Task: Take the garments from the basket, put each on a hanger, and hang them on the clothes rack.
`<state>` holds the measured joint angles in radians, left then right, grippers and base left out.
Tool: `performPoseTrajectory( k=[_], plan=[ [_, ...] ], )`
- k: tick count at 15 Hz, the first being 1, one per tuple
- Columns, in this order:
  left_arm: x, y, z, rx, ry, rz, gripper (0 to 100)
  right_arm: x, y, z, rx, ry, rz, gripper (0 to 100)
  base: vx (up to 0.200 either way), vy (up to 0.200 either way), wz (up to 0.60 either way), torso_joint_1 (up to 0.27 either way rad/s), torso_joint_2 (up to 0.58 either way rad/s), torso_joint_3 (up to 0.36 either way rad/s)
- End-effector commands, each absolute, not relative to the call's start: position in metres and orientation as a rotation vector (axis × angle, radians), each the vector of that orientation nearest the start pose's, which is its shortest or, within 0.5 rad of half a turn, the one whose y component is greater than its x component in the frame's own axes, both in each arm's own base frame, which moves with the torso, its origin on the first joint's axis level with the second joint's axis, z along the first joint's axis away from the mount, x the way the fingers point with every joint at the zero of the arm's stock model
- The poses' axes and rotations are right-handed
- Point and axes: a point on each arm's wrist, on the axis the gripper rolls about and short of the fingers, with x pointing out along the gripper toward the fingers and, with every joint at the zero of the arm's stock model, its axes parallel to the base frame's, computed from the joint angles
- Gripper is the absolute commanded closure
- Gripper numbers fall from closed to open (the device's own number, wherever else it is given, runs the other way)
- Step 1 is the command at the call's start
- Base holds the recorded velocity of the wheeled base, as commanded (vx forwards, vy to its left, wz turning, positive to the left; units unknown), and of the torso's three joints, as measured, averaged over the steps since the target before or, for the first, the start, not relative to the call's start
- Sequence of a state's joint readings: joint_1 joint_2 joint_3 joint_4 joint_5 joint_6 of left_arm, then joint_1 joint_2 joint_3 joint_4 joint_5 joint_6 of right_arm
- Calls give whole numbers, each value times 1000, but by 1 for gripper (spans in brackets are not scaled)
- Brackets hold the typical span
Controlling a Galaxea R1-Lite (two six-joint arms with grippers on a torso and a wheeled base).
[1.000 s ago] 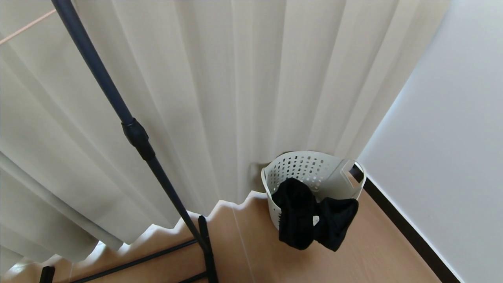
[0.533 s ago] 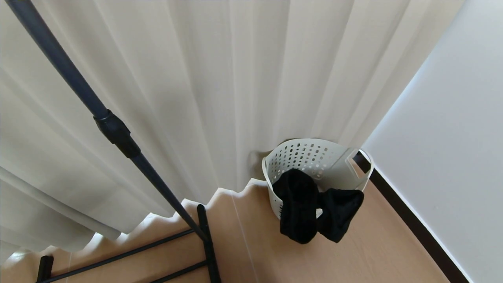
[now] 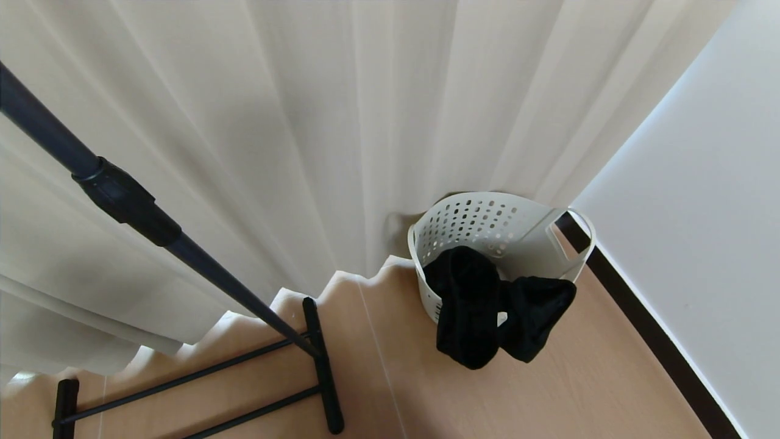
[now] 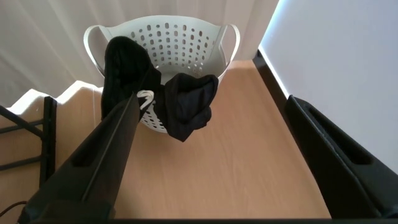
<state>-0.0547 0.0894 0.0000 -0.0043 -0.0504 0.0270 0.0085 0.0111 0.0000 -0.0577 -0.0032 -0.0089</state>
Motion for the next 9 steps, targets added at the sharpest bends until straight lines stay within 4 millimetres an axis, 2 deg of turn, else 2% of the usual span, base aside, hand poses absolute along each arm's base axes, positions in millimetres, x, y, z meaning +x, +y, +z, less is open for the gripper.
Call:
performPoseTrajectory(
  k=[1,9],
  plan=[
    [-16,0,78,26,83,-104,0,-22,0,82,-9,-48,4,0,0,0,0,2,17,-85],
    [-18,-1,77,25,54,-62,0,-22,0,82,-15,-48,4,0,0,0,0,0,0,0]
  ],
)
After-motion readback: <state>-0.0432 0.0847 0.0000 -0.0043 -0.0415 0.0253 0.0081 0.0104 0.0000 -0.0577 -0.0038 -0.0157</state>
